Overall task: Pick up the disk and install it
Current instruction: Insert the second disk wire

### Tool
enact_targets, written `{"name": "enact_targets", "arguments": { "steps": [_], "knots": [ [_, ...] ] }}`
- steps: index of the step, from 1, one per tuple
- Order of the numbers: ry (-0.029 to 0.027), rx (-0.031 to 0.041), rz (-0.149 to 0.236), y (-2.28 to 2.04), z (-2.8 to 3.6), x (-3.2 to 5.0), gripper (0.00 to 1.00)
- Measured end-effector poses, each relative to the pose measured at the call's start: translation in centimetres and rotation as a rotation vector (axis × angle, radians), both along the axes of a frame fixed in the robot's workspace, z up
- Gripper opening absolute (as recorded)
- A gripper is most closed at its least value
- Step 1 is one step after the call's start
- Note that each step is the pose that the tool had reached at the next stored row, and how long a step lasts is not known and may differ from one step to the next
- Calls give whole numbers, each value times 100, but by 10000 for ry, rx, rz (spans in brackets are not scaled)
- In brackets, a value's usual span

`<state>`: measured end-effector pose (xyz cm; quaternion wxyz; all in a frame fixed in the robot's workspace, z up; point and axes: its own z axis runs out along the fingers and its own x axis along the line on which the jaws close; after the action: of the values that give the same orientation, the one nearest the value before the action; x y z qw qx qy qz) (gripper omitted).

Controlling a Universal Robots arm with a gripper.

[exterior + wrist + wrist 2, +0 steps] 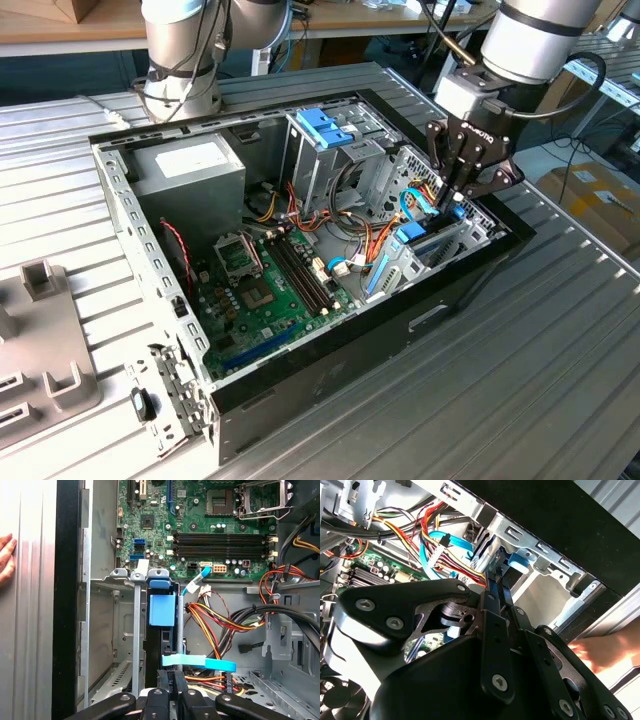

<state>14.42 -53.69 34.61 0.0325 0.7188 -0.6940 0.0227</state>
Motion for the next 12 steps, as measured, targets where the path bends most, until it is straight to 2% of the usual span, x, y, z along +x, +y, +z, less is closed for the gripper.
{"name": "enact_targets", "arguments": {
  "steps": [9,12],
  "knots": [
    [0,-1,0,0,-14,0,16],
    [1,3,0,0,12,0,16]
  ]
}}
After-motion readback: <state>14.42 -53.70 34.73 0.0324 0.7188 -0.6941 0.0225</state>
